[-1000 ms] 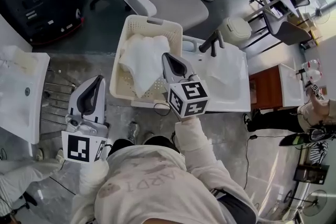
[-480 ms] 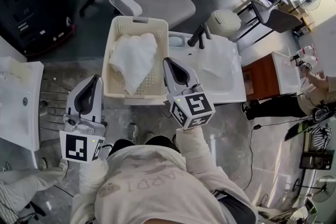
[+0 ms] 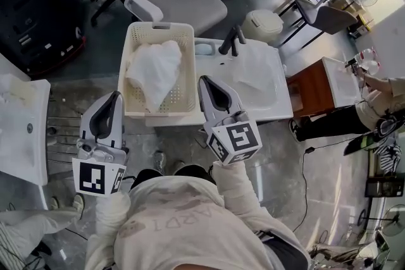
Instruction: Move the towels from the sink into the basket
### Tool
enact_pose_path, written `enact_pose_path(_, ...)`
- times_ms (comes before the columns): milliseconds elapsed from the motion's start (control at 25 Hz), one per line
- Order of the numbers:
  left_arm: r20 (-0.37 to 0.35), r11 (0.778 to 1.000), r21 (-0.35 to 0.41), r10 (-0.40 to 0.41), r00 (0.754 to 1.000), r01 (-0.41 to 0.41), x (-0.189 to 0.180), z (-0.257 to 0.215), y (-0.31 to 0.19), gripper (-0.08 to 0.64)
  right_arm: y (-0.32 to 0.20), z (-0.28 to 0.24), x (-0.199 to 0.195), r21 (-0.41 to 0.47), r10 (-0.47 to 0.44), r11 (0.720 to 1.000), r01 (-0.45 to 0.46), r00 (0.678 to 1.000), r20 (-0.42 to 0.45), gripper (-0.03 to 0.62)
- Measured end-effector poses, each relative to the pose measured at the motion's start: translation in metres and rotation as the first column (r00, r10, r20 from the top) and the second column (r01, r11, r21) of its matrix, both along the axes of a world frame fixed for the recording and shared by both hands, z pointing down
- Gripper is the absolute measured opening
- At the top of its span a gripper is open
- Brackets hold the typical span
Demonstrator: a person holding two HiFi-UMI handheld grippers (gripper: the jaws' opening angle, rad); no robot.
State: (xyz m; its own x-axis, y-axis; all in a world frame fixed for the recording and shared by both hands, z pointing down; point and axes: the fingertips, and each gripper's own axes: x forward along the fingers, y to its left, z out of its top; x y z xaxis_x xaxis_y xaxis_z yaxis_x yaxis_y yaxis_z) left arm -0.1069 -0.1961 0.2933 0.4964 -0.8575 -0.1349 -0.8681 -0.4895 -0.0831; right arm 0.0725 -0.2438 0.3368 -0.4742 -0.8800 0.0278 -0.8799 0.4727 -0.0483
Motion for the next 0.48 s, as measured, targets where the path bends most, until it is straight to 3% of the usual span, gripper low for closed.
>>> enact_pose_path(480,-0.001,1.000,0.011,0.024,1.000,-0.024,0.013,-0.001,0.011,0.006,0.025,-0.014,0.012,0.061,0.027,0.998,-0.026,1.000,-0.014,0.009)
